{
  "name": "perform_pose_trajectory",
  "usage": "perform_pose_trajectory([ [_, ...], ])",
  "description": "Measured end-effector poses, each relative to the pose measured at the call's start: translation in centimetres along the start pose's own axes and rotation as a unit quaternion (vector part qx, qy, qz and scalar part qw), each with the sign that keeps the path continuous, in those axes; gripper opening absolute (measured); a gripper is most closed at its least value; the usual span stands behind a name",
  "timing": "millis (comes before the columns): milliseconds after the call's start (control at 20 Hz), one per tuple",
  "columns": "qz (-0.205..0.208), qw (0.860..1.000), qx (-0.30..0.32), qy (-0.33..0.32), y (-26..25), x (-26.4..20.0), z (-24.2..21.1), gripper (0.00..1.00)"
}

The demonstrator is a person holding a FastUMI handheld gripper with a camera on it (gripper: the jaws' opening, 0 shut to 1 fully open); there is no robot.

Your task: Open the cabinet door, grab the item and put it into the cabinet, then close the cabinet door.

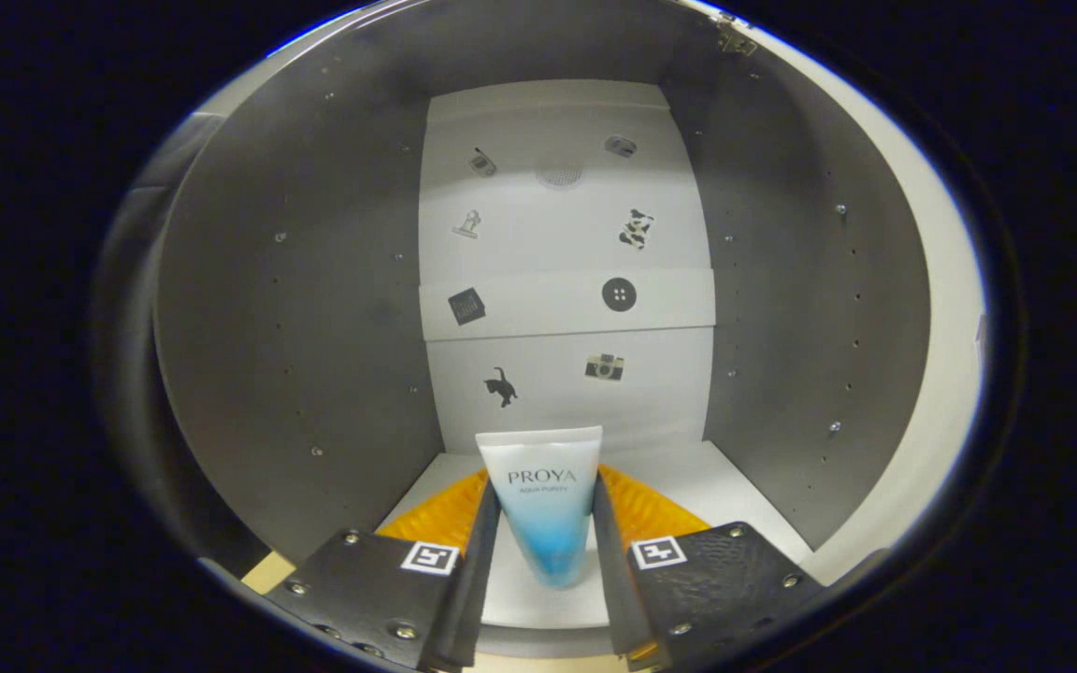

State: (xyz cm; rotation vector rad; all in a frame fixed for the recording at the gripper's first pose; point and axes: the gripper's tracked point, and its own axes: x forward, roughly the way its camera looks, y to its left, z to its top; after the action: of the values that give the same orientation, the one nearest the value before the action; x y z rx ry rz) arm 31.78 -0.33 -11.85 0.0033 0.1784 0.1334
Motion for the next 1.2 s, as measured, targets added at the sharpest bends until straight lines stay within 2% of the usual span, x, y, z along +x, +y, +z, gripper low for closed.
perform_pose_trajectory([
  [300, -0.007, 1.000, -0.005, 0.011, -0.1, 0.8, -1.6, 0.53],
  [600, -0.012, 1.000, 0.008, 0.004, -0.5, 0.6, -1.2, 0.60],
  [750, -0.015, 1.000, 0.012, 0.000, -0.6, -0.1, -0.9, 0.87],
  [850, -0.013, 1.000, 0.012, -0.002, -0.3, -1.4, -0.5, 0.90],
  [950, -0.022, 1.000, 0.002, -0.008, -0.4, -3.0, -0.3, 1.00],
  [1200, -0.032, 0.999, -0.004, -0.023, -0.1, -10.2, 0.5, 1.00],
])
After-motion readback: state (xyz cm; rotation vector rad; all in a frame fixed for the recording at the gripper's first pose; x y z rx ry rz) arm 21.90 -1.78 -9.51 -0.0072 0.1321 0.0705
